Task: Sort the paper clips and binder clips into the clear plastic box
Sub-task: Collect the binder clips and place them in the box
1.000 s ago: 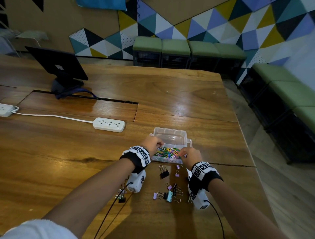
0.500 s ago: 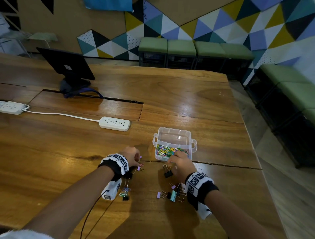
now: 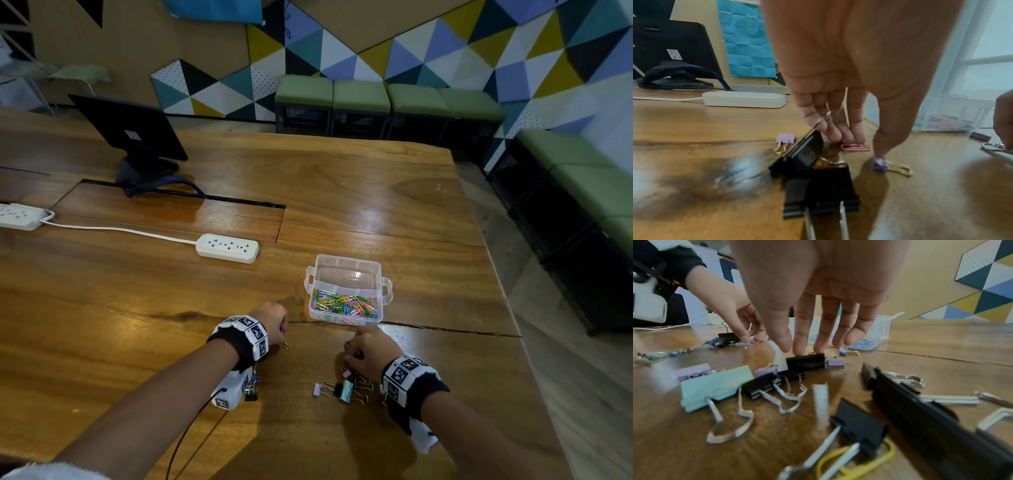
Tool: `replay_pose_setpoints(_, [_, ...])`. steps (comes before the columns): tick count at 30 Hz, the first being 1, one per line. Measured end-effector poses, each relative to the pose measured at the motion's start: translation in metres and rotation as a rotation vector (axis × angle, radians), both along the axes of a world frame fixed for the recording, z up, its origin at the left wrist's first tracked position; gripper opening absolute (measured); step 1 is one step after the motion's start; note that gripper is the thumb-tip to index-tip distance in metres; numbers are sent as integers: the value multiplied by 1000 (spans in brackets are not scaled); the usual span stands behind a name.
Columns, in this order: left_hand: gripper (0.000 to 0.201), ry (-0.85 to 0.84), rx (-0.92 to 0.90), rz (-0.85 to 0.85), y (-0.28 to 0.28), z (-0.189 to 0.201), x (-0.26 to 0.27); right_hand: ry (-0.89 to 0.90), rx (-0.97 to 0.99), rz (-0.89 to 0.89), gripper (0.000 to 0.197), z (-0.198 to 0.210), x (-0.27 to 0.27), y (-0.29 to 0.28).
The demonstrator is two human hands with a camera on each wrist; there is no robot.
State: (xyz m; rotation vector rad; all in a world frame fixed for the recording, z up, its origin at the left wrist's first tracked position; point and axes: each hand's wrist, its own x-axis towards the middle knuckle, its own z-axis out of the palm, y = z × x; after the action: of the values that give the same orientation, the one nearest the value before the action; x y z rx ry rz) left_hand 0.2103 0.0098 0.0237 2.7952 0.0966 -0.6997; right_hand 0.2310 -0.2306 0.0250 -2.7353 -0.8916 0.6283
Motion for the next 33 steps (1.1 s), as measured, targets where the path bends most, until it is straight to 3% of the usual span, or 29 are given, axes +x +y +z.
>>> replay_pose_setpoints(9, [16, 43, -3, -57, 4, 2, 4, 32, 37, 145, 21, -5, -20, 29])
replay_pose_setpoints(17, [14, 21, -13, -137, 0, 5, 5, 82, 56, 126, 17, -11, -33, 35])
replay_pose_setpoints(23, [11, -314, -237, -122, -35, 27, 23, 169, 67, 167, 28, -9, -38, 18])
replay_pose_setpoints(27, [9, -371, -306, -99, -55, 33, 39, 185, 65, 138, 21, -11, -39, 5])
replay_pose_setpoints(33, [36, -263, -286, -81, -64, 27, 52, 128, 119, -3, 17, -8, -30, -17])
